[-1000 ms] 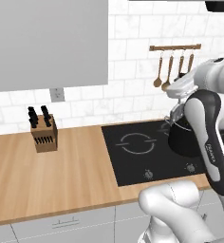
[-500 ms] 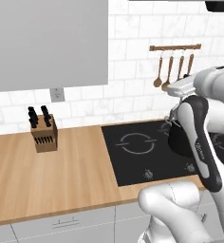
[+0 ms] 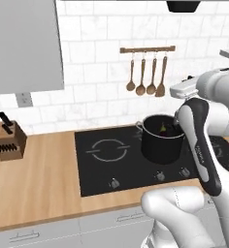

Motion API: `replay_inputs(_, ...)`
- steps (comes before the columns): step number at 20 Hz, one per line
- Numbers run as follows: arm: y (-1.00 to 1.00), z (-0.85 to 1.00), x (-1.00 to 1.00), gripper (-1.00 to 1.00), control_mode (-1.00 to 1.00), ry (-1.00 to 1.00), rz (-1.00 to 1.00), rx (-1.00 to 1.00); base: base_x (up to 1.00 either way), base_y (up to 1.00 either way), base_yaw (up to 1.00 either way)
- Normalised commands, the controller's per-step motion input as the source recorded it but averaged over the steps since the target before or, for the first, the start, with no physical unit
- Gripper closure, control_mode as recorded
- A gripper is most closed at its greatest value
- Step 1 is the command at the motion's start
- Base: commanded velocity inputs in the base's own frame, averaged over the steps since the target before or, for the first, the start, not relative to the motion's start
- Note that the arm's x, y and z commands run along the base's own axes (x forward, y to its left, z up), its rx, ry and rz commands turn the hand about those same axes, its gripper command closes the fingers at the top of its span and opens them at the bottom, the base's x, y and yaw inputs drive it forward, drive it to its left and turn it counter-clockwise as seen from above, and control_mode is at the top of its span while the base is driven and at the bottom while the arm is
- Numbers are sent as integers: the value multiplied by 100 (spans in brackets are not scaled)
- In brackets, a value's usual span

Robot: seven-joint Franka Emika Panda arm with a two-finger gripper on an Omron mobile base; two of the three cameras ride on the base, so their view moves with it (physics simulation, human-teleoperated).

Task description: Put the eggplant and squash in the pot. Retrieve the spatula and lightly stir the vegetables in the pot.

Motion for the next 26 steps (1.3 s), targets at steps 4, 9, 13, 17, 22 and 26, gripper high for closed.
replay_inputs(4, 0, 0, 0, 100, 100, 0, 0, 0, 17, -88, 2)
replay_inputs(9, 0, 0, 0, 100, 100, 0, 0, 0, 41, -24, 13)
replay_inputs(13, 0, 0, 0, 100, 100, 0, 0, 0, 85, 17, 14)
replay_inputs(17, 39, 0, 27, 100, -100, 3, 14, 10, 19, 9, 3)
replay_inputs(22, 70, -19, 46, 100, -100, 11, 23, 12, 0, 0, 0)
replay_inputs(26, 62, -51, 38, 100, -100, 6, 19, 4, 0, 0, 0)
